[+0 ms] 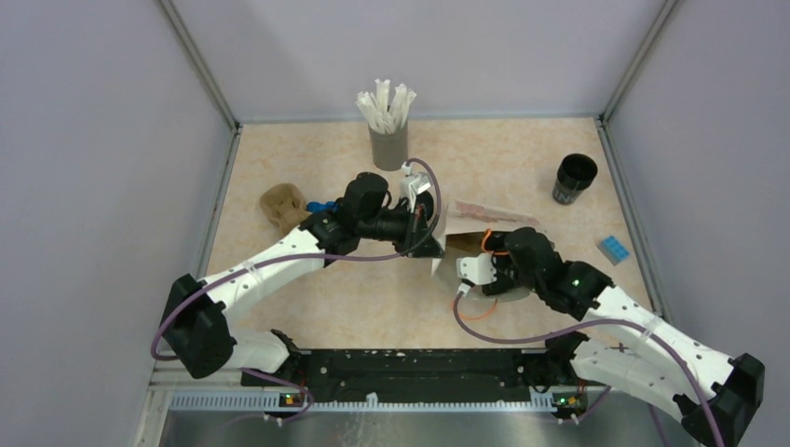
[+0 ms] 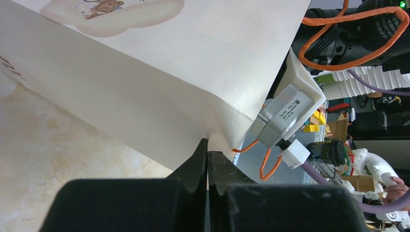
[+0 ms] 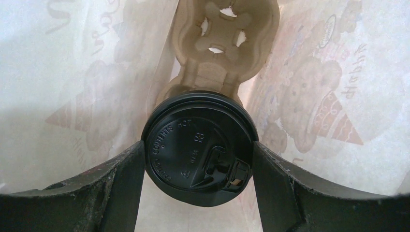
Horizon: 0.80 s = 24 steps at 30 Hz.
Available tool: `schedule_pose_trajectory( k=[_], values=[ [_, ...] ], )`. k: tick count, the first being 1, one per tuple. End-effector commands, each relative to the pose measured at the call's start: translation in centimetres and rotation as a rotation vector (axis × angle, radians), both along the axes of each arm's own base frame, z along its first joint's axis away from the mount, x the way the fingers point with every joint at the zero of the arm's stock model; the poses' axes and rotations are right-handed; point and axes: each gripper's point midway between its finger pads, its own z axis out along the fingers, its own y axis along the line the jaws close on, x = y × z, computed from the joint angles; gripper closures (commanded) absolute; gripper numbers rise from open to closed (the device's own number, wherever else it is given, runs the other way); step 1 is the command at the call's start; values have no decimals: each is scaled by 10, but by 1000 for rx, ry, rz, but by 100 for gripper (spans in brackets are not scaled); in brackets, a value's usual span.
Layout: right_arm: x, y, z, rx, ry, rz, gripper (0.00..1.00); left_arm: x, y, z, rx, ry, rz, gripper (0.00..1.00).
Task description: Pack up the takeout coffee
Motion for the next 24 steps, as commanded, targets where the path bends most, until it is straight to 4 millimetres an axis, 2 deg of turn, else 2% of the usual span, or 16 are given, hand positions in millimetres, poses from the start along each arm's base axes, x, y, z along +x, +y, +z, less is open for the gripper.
schedule_pose_trajectory(
  k=[1,9,14,24],
  values=[
    [-6,-3,-2,-13,19,28,32,-5,-4,44,-107,-52,-21,100],
    [-7,-11,-3,-47,7,17,32,-8,-3,43,-131,-42,-18,100],
    [-1,-16,9,-81,-23,-1,33,-9,-2,44,-134,-40,-15,100],
    [-5,-11,-3,-82,2,41,34,-10,-3,37,-127,-31,-24,100]
  ],
)
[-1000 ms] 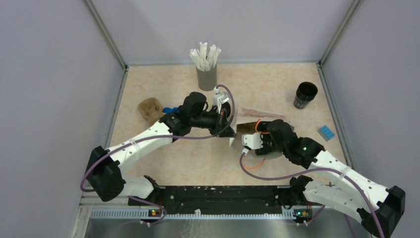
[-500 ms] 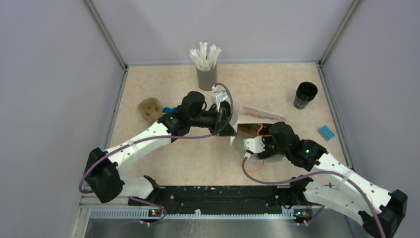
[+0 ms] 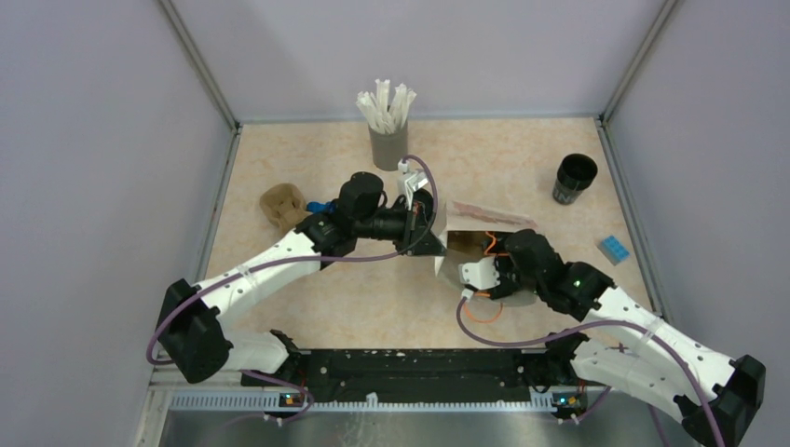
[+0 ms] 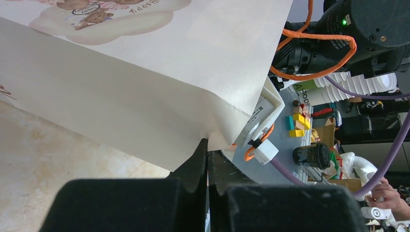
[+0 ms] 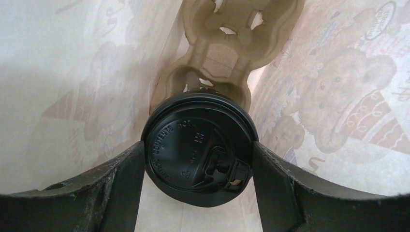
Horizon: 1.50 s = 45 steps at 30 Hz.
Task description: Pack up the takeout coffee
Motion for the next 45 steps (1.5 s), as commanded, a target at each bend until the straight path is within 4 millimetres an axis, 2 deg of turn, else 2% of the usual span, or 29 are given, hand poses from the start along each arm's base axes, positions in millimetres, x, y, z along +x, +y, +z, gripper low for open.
schedule_pose_trajectory(
  k=[1,8,13,24,28,38,45],
  values=[
    [1,1,2,11,-11,16,34,-5,-1,17,-59,-45,-25,100],
    [-2,5,-10,36,-8,35,34,-7,1,10,-48,-31,-27,100],
    [-1,-3,-21,-5,-2,11,34,-7,2,12,-50,-36,-23,100],
    [1,-9,-24,-55,-5,-6,34,-7,0,11,-49,-30,-31,100],
    [0,-7,-18,-53,5,7,34,-7,0,11,-50,-28,-33,100],
    [1,-3,-33,-57,48,0,33,-9,-1,13,-55,-14,-38,100],
    [9,-13,-41,-50,34,-61,34,-10,1,8,-42,-1,-35,100]
  ],
)
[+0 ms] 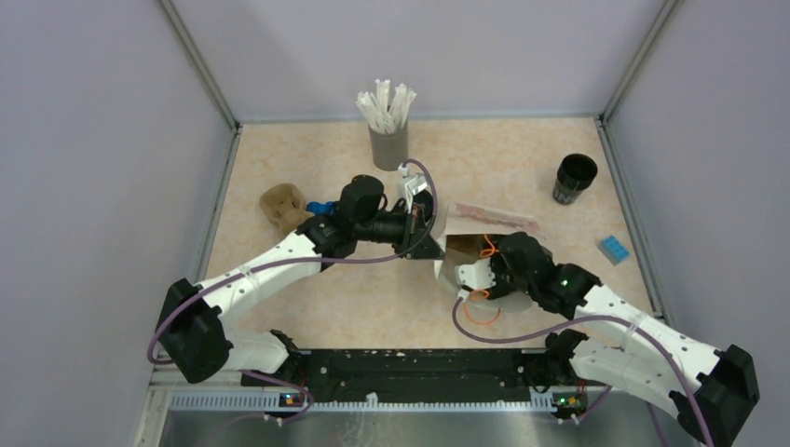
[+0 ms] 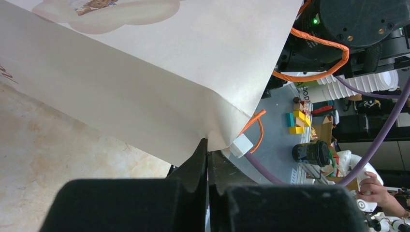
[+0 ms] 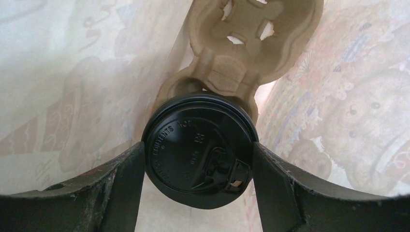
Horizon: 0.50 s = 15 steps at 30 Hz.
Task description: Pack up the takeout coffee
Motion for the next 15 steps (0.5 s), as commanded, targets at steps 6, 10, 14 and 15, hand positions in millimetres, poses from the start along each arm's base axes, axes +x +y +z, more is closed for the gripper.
schedule_pose_trajectory(
  k=[6,10,14,15],
  values=[
    [-1,-22,-25,-9,53,-79,34,-7,-2,19,-57,-22,-36,100],
    [1,-23,-26,-7,50,-83,34,-6,-4,19,-58,-14,-40,100],
    [0,-24,-30,-12,59,-82,33,-6,-5,19,-62,-8,-41,100],
    [-1,-25,-32,-13,64,-83,33,-6,-5,19,-62,-6,-43,100]
  ],
)
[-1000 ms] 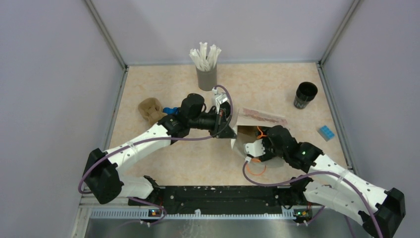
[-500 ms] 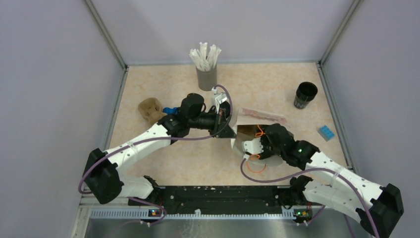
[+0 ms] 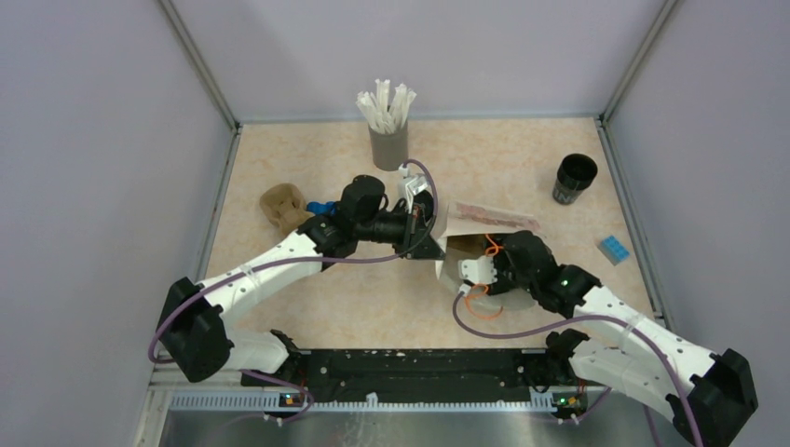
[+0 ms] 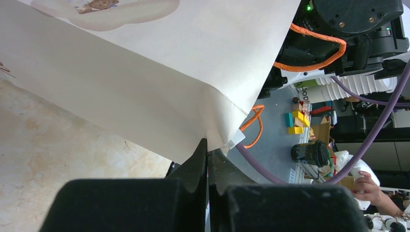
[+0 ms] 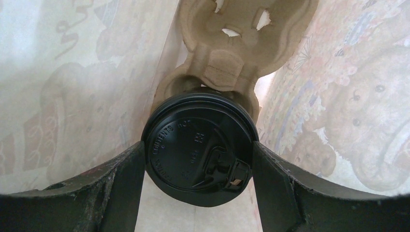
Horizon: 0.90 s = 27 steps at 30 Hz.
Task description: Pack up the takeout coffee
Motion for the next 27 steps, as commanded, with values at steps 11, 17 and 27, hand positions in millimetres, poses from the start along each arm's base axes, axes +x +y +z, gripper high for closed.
schedule_pose_trajectory(
  k=[11,17,27],
  values=[
    [-14,-20,-31,-51,97,-27,33,-6,-8,23,-79,-4,-46,100],
    [-10,-14,-15,-12,82,-35,26,-3,-9,23,-81,-1,-38,100],
    [-8,-5,12,37,70,-12,18,0,-12,29,-86,-10,-35,100]
  ],
)
